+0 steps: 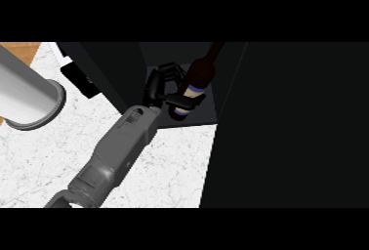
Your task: Pick up the wine, place it into the cabinet and close the cabinet
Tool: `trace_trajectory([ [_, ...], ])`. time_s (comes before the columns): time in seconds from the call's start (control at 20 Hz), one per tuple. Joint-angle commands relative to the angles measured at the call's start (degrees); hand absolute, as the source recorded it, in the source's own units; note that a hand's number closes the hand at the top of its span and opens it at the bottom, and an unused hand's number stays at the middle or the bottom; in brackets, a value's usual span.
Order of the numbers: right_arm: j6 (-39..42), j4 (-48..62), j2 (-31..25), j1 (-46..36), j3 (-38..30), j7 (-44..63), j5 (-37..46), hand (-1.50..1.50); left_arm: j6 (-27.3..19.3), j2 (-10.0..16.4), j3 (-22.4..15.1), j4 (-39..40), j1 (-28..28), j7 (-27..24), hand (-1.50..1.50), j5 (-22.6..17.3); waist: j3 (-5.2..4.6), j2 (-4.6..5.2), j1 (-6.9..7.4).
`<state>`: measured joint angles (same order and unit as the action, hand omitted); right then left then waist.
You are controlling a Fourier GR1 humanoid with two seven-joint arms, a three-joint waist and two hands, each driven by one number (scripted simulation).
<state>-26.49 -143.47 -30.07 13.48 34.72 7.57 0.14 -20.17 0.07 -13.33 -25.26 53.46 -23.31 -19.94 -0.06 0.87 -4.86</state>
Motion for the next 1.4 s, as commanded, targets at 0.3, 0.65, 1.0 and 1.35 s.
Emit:
trace_trajectory([
  [0.3, 1.93, -8.98, -1.42, 5.31, -0.24, 0.99, -4.63, -1.50, -0.22, -0.06, 4.96, 10.28, 6.97, -1.48, 1.50, -3.97, 0.04, 0.34, -0.96],
  [0.65, 3.32, -8.49, -1.00, 5.44, 0.13, -0.81, -4.44, -1.50, -0.53, 2.21, 7.05, 14.28, 9.16, -5.56, 1.50, -3.62, -0.02, 0.84, -1.58],
  [1.0, 4.30, -7.88, -0.62, 6.26, 0.92, -1.87, -4.81, -1.50, -5.15, 2.42, 5.64, 18.13, 10.78, -8.18, -1.50, -0.78, -0.03, 0.99, -2.11],
  [1.35, 5.75, -5.99, -0.31, 5.67, 0.38, -4.68, -4.94, -1.50, -8.27, 4.50, 5.78, 20.69, 13.00, -7.92, -1.50, 0.03, -0.02, 1.58, -2.70],
])
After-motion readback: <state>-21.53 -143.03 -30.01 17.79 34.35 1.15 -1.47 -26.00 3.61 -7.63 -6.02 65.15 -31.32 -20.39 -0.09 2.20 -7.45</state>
